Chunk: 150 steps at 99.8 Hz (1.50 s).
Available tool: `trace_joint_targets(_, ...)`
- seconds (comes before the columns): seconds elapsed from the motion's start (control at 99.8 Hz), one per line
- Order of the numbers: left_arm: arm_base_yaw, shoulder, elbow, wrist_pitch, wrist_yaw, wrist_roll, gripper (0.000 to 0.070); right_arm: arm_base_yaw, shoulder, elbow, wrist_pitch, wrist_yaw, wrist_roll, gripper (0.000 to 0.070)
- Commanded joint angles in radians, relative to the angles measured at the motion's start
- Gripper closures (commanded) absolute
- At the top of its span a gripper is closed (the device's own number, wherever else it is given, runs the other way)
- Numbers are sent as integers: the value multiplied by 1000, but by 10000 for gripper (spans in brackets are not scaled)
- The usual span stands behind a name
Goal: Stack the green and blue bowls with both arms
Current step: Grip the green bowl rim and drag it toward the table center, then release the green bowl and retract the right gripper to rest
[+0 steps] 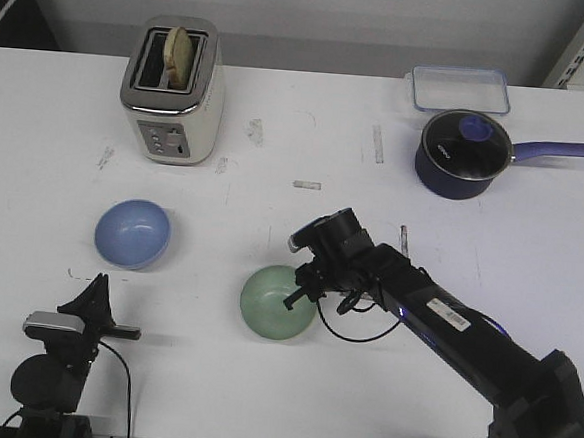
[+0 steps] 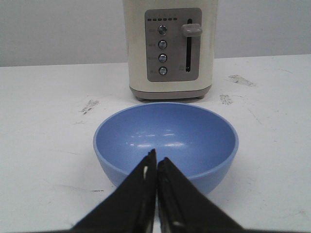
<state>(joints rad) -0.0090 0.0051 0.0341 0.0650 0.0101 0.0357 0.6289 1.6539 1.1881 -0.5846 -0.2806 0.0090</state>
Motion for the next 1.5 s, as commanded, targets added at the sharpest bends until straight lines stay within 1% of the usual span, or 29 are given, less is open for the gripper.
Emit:
trace_joint_targets(0.0, -1, -2, -21, 11, 4, -3, 699, 13, 16, 10, 9, -8, 13, 605)
trace_joint_targets(0.03, -1, -2, -21, 11, 4, -3, 699, 13, 16, 11, 9, -11, 13, 511)
trace_joint_targets(0.1, -1, -2, -21, 11, 4, -3, 699, 13, 16, 13, 9, -11, 13, 257)
trace_joint_targets(0.12, -1, -2, -21, 11, 4, -3, 699, 13, 16, 13, 10, -11, 13, 204)
trace_joint_targets(0.14, -1, -2, -21, 11, 4, -3, 699, 13, 16, 15, 10, -11, 13, 167)
trace_joint_targets(0.17, -1, -2, -21, 11, 4, -3, 699, 13, 15, 18, 10, -11, 13, 140)
trace_joint_targets(0.301, -1, -2, -21, 11, 4, -2, 699, 10, 0, 49, 8, -7, 13, 143)
trace_joint_targets(0.411, -1, -2, -21, 11, 4, -2, 699, -10, -37, 99, 6, -6, 13, 163)
trace_joint_targets(0.461, -1, -2, -21, 11, 4, -2, 699, -22, -62, 121, 8, -6, 13, 203)
trace_joint_targets(0.531, -1, -2, -21, 11, 4, -2, 699, -44, -98, 150, 8, -5, 13, 330)
trace_joint_targets(0.661, -1, -2, -21, 11, 4, -2, 699, -107, -194, 167, 16, 4, 14, 625)
trace_joint_targets(0.701, -1, -2, -21, 11, 4, -2, 699, -131, -227, 167, 13, 21, 16, 697)
trace_joint_targets(0.761, -1, -2, -21, 12, 4, -2, 699, -168, -276, 167, -7, 71, 16, 700)
trace_joint_targets(0.871, -1, -2, -21, 12, 4, -2, 699, -241, -363, 165, -82, 175, 14, 700)
trace_joint_targets(0.962, -1, -2, -21, 12, 4, -2, 699, -309, -439, 136, -112, 226, 13, 700)
trace_joint_targets(1.052, -1, -2, -21, 12, 4, -2, 699, -376, -530, 65, -92, 232, 13, 700)
trace_joint_targets(1.162, -1, -2, -21, 12, 4, -2, 699, -446, -654, -62, -36, 232, 13, 700)
trace_joint_targets(1.332, -1, -2, -21, 12, 4, -2, 699, -500, -857, -289, 50, 238, 14, 700)
trace_joint_targets(1.492, -1, -2, -21, 12, 4, -2, 699, -504, -1036, -470, 82, 315, 17, 700)
